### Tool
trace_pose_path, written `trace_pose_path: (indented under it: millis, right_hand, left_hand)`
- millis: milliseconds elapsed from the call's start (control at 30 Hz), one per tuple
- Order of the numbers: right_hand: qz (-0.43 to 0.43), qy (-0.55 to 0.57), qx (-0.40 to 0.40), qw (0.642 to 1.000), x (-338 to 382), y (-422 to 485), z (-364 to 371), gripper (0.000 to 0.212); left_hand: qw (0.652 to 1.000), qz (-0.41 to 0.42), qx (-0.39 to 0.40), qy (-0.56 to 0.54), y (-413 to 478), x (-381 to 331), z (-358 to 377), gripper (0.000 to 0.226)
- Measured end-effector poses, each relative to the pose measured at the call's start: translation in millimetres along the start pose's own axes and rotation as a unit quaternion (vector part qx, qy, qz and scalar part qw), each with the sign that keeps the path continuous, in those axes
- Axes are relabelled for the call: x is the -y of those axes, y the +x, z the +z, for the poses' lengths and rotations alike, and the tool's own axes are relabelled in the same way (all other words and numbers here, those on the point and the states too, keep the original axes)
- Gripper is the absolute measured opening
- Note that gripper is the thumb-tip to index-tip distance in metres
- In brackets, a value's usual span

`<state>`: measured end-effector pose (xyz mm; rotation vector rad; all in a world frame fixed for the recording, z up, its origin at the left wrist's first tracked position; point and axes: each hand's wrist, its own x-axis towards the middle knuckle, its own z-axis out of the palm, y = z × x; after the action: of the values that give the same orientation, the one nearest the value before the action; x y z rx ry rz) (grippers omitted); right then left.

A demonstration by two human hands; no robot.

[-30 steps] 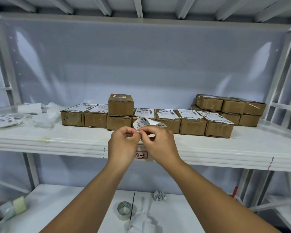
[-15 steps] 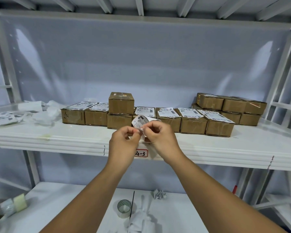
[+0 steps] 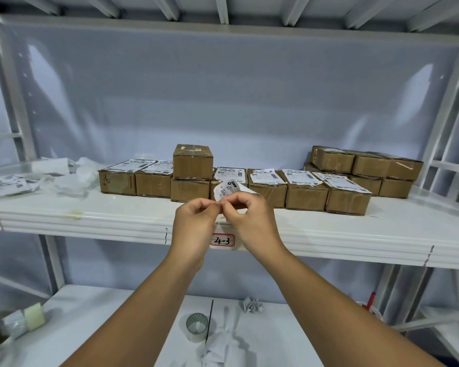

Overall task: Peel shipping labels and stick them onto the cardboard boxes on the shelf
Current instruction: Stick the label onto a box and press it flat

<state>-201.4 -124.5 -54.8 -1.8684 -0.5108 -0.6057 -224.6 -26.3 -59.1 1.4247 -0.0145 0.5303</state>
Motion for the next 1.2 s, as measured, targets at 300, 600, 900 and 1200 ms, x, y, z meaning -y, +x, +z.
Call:
trace_pose_path:
  millis: [300,600,900,1200]
  right_hand:
    - [0.049,0.023,0.0,0.999,4,1,1,0.019]
    - [0.16,0.253,0.018,0.954,16,5,3,0.028]
    - [0.133,0.227,0.075,0.962,10,4,2,0.029]
    - [0.125,0.231,0.115,0.958,4,9,-2,0.034]
  left_hand:
    - [0.996,0.062,0.023,0.052,2,0,-2,0.015]
    - [0.997,0.065,0.039,-0.019,6,-6,-6,0.016]
    - [0.993,0.092,0.071,0.03,13,-4,-16,0.023]
    - [0.991,0.028,0.111,-0.073,16,-5,-10,0.033]
